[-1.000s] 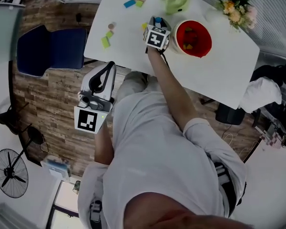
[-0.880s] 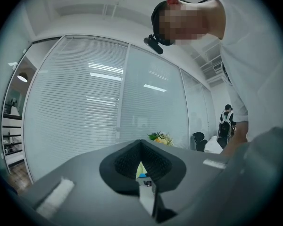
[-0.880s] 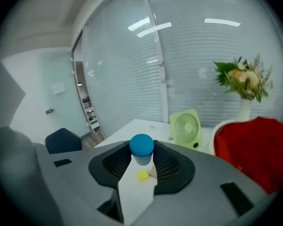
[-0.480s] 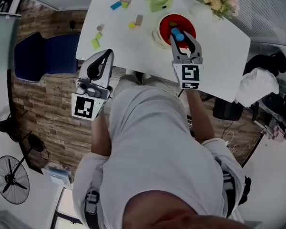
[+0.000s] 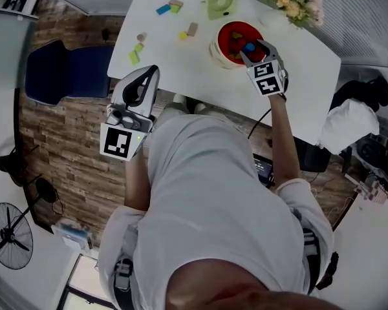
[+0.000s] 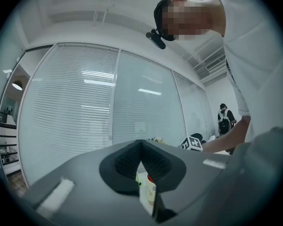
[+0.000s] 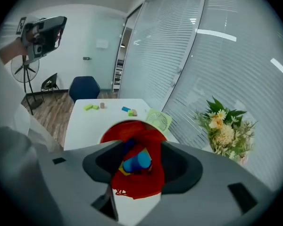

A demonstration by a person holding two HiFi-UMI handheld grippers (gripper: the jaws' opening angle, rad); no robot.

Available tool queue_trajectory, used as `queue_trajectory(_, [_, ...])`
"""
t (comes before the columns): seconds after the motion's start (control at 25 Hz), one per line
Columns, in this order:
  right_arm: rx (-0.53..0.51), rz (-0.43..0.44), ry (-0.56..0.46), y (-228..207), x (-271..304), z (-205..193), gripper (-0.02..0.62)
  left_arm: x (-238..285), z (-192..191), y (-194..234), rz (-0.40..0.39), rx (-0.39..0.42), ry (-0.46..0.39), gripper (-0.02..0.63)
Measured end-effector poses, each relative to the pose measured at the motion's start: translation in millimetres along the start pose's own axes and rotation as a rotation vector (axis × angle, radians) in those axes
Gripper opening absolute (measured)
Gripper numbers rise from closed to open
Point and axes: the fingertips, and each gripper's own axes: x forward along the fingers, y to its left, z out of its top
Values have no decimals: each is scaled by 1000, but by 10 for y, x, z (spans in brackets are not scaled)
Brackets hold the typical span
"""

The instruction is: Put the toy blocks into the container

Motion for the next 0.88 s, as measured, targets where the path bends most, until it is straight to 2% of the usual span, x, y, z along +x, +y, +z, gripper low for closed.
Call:
queue_trajectory(0.2, [71,12,-116,68,-90,188,265,-71,7,-24,22,9,0,-5])
queue_trajectory(0.32, [128,20,-253,102,-283,420,251,-65,-4,-38,25,17,6,-5])
queue_trajectory(0.44, [196,37,-428,162,-626,736,188,-28,-47,-44,24,45,15,-3])
queue_trajectory(0.52, [187,36,-509,242,-850,917,157,17,-120,-30,23,66,18,-3])
queue_trajectory(0.56, [178,34,-539,284,-954,994,111,51,-173,-19,22,79,23,-3])
queue_trajectory(0.72, [216,46,-632,410,-1305,1212,15,244,-501,30,2,138,70,-3])
queue_trajectory(0.88, [250,58,-668,501,-1508,1269,2,423,-770,84,-18,129,68,-3])
